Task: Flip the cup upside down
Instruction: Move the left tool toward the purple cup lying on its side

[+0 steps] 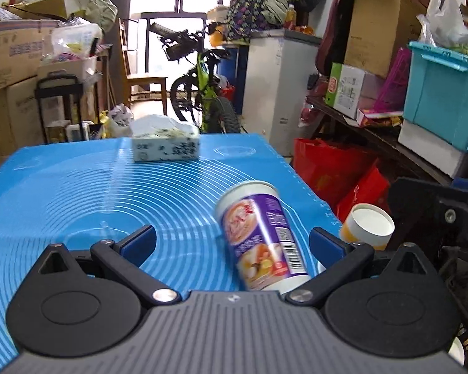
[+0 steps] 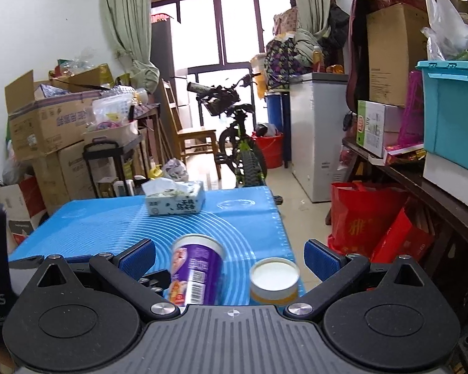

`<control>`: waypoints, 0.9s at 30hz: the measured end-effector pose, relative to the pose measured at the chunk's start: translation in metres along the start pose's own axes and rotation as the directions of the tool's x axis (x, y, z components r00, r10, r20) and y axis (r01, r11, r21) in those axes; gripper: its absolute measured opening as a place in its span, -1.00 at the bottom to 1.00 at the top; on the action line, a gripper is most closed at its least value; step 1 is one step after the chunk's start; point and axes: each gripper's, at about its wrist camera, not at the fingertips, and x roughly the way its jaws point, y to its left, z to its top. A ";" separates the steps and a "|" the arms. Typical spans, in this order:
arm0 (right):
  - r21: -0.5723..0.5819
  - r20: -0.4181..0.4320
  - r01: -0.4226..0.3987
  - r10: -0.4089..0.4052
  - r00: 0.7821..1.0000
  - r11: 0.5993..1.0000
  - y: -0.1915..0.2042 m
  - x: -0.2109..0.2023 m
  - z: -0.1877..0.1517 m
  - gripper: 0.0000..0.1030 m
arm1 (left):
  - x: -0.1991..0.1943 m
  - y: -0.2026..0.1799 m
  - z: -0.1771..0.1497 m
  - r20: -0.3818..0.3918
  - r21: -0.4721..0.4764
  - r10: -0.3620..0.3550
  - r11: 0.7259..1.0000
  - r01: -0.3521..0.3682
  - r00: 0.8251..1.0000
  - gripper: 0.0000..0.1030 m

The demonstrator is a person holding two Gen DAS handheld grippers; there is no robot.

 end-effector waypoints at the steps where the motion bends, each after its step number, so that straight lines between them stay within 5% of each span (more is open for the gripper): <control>1: 0.001 0.000 0.004 -0.004 1.000 1.000 -0.002 0.002 0.000 1.00 | 0.005 -0.004 -0.001 -0.007 0.003 -0.003 1.000 0.003 1.000 0.99; 8: 0.014 -0.010 0.011 -0.011 1.000 1.000 -0.007 0.014 -0.004 1.00 | 0.030 -0.017 -0.007 -0.070 -0.010 -0.026 1.000 0.025 0.997 0.98; 14: 0.017 -0.018 0.010 -0.010 1.000 1.000 -0.008 0.018 -0.008 1.00 | 0.041 -0.013 -0.008 -0.110 -0.051 -0.092 0.995 0.087 0.990 0.14; 23: 0.018 -0.025 0.016 -0.016 1.000 1.000 -0.007 0.017 -0.008 1.00 | 0.028 -0.012 -0.009 -0.091 -0.020 -0.055 0.998 0.053 0.994 0.00; 24: 0.016 -0.026 0.016 -0.016 1.000 1.000 -0.006 0.016 -0.007 1.00 | 0.022 -0.010 -0.010 -0.079 -0.012 -0.049 0.999 0.048 0.996 -0.31; 25: 0.013 -0.025 0.015 -0.015 1.000 1.000 -0.005 0.014 -0.007 1.00 | 0.016 -0.009 -0.009 -0.052 0.003 -0.044 0.999 0.045 0.998 -0.97; 27: 0.008 -0.021 0.014 -0.013 1.000 1.000 -0.001 0.011 -0.005 1.00 | 0.005 -0.003 -0.007 -0.062 0.006 -0.074 0.997 0.074 0.995 -0.98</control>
